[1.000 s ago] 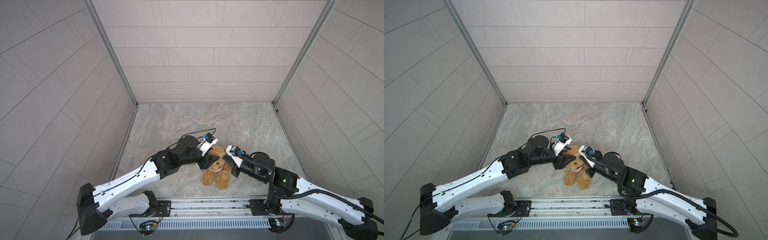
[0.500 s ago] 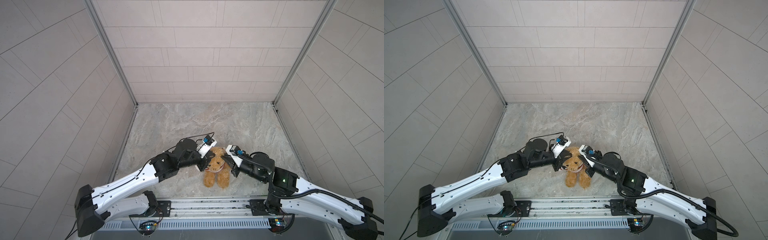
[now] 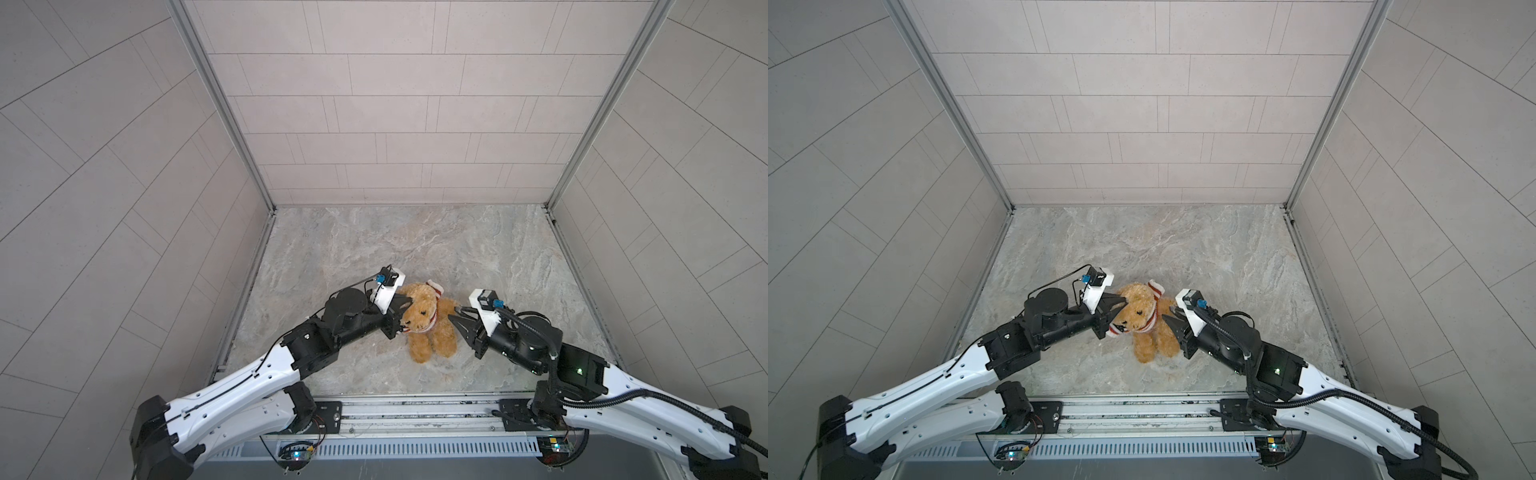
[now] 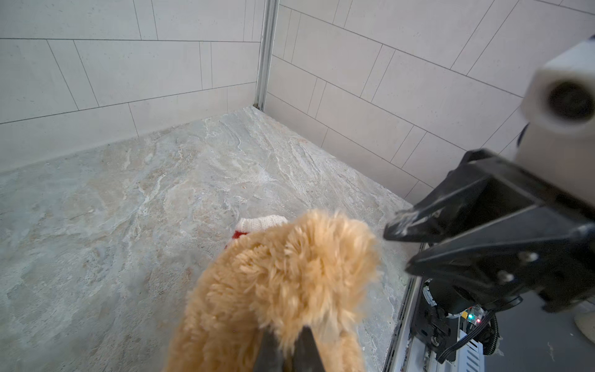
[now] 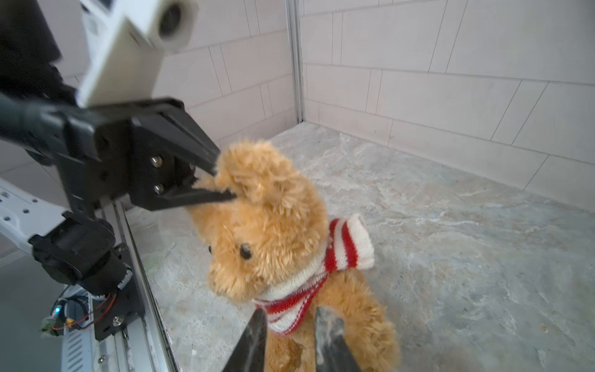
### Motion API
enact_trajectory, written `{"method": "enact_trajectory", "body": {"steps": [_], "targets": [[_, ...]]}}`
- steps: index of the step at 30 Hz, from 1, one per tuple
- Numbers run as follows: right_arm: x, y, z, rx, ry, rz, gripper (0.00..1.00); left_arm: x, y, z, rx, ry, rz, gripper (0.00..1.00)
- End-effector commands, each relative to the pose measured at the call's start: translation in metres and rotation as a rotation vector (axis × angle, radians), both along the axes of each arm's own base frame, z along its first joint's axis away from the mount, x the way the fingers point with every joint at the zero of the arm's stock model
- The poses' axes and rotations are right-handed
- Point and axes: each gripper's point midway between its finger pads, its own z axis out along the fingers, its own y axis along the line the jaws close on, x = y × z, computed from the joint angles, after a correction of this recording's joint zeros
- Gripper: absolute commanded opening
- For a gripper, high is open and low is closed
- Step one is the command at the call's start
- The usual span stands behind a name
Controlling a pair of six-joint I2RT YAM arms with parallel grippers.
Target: Dress the teddy bear
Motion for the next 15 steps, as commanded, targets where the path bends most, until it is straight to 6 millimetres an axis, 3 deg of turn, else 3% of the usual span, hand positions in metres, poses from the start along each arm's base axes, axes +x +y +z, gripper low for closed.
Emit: {"method": "enact_trajectory", "body": {"steps": [1,9,15], "targets": [[0.008,0.007,-0.011,0.018,0.066,-0.034,0.24,-0.001,0.001,0.037,-0.146,-0.067,0.001,0.0],[0.031,0.014,-0.022,0.033,0.131,-0.085,0.2,-0.008,0.003,0.036,-0.165,-0.071,-0.022,0.0],[0.035,0.016,-0.02,0.068,0.132,-0.087,0.27,-0.011,0.003,0.033,-0.163,-0.068,-0.038,0.0]]}}
